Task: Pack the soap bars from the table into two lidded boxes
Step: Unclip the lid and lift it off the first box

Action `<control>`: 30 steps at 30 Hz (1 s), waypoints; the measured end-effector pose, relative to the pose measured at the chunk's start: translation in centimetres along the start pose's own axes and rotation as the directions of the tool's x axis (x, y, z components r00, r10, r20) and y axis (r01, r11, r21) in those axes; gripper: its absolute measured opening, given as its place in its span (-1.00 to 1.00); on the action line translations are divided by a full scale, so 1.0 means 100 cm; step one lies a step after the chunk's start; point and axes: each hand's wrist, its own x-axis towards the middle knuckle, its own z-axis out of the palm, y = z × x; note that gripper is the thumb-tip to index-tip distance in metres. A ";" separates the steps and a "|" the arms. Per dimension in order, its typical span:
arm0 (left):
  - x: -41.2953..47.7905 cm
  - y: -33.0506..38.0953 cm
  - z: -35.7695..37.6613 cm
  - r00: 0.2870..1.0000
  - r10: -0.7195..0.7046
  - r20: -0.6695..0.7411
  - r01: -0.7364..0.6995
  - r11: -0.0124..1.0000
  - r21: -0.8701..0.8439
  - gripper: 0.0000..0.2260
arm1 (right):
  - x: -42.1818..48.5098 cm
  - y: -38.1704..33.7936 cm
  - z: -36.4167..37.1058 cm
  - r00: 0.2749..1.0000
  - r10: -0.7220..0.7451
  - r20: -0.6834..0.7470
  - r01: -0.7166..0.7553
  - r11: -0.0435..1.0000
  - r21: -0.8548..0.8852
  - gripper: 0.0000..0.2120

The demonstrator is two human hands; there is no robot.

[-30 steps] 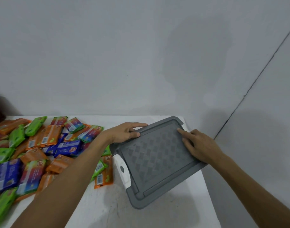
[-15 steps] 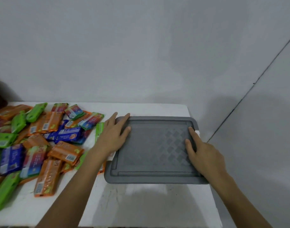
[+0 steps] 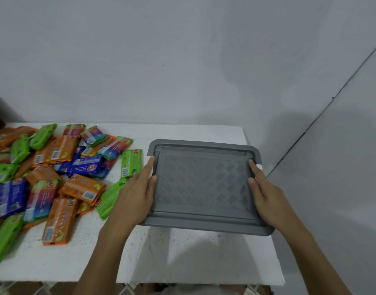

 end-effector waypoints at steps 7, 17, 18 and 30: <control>-0.003 -0.017 -0.009 0.995 -0.094 0.013 0.095 0.967 -0.236 -0.56 | 0.005 0.016 -0.010 1.000 -0.016 0.010 0.013 0.968 0.252 -0.55; -0.009 -0.037 -0.005 0.976 -0.162 0.143 0.216 0.763 -0.610 -0.62 | -0.008 0.027 -0.002 0.995 0.081 -0.055 -0.041 0.854 0.519 -0.63; -0.008 -0.038 -0.004 0.982 -0.157 0.100 0.186 0.798 -0.574 -0.62 | -0.009 0.025 -0.004 0.989 0.096 -0.116 -0.029 0.876 0.482 -0.65; -0.008 -0.015 -0.013 0.992 -0.043 -0.121 0.047 0.998 0.032 -0.66 | -0.009 0.021 -0.017 0.983 0.027 -0.179 -0.028 1.000 -0.001 -0.60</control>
